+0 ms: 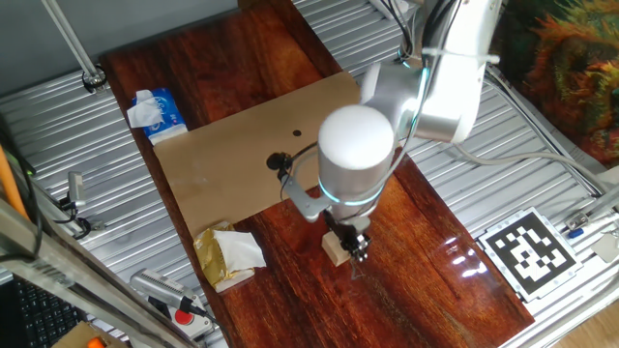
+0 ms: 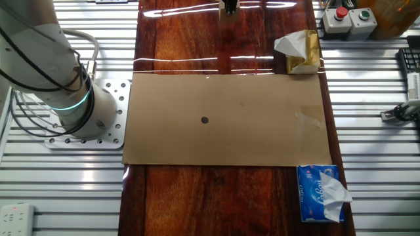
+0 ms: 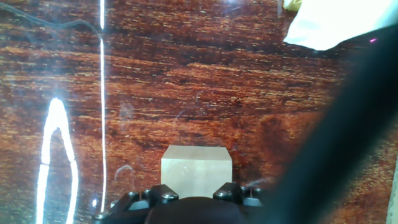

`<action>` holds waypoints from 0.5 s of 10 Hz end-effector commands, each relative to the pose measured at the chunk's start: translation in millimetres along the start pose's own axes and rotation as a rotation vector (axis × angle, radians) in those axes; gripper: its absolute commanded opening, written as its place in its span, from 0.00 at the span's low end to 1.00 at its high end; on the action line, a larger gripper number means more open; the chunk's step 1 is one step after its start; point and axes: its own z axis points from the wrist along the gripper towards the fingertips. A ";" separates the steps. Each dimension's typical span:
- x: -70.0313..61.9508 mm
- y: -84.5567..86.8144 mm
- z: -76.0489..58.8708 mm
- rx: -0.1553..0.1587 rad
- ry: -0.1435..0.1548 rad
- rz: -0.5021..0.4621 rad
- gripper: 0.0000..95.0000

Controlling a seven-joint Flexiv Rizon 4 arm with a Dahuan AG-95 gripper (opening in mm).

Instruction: Grab the block and place it at the designated location

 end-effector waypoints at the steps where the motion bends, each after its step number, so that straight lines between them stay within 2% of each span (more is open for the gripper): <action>1: 2.2 -0.3 -6.7 0.000 0.002 0.002 0.40; 3: 3.2 -4.0 -10.2 0.004 0.003 0.003 0.40; 5: -2.8 -13.0 -16.3 0.004 0.006 -0.002 0.40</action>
